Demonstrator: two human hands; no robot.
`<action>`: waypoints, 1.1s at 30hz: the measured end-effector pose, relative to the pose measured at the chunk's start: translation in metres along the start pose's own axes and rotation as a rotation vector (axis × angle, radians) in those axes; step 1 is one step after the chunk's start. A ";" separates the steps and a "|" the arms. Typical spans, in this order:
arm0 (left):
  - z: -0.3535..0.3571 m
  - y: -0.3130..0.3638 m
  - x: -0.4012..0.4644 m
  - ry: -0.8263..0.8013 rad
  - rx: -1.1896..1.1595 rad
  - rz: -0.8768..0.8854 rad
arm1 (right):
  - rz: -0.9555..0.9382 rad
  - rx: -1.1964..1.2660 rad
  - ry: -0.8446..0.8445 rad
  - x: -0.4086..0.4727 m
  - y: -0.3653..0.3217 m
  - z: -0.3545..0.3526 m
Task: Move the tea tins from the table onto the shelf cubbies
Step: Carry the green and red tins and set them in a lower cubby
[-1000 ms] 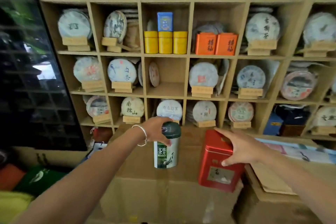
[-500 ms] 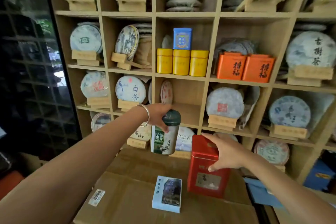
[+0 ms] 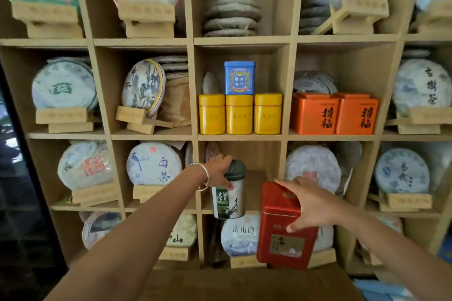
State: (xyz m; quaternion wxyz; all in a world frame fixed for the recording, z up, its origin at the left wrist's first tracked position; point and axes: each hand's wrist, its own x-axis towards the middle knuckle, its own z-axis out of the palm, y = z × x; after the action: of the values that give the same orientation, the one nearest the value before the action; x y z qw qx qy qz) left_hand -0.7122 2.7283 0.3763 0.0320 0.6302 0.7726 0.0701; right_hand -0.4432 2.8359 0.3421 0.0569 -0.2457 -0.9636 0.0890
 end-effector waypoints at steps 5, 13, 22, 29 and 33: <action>-0.009 -0.022 0.039 -0.047 -0.059 0.035 | 0.041 0.058 0.030 0.031 -0.003 -0.002; 0.000 -0.040 0.069 -0.121 -0.030 0.028 | 0.006 0.023 0.044 0.070 -0.007 -0.005; 0.010 -0.068 0.083 -0.196 -0.068 -0.074 | 0.014 -0.004 0.029 0.096 0.000 -0.003; 0.006 -0.062 0.092 -0.254 0.058 -0.075 | 0.022 -0.002 0.018 0.100 0.004 -0.003; 0.011 -0.065 0.090 -0.237 0.057 -0.063 | -0.006 -0.009 0.043 0.106 -0.001 -0.005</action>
State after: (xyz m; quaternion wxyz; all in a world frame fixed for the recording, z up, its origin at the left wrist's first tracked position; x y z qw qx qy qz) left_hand -0.7920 2.8046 0.3596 0.1073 0.6103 0.7844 -0.0281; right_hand -0.5353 2.8870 0.3539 0.0769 -0.2447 -0.9633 0.0793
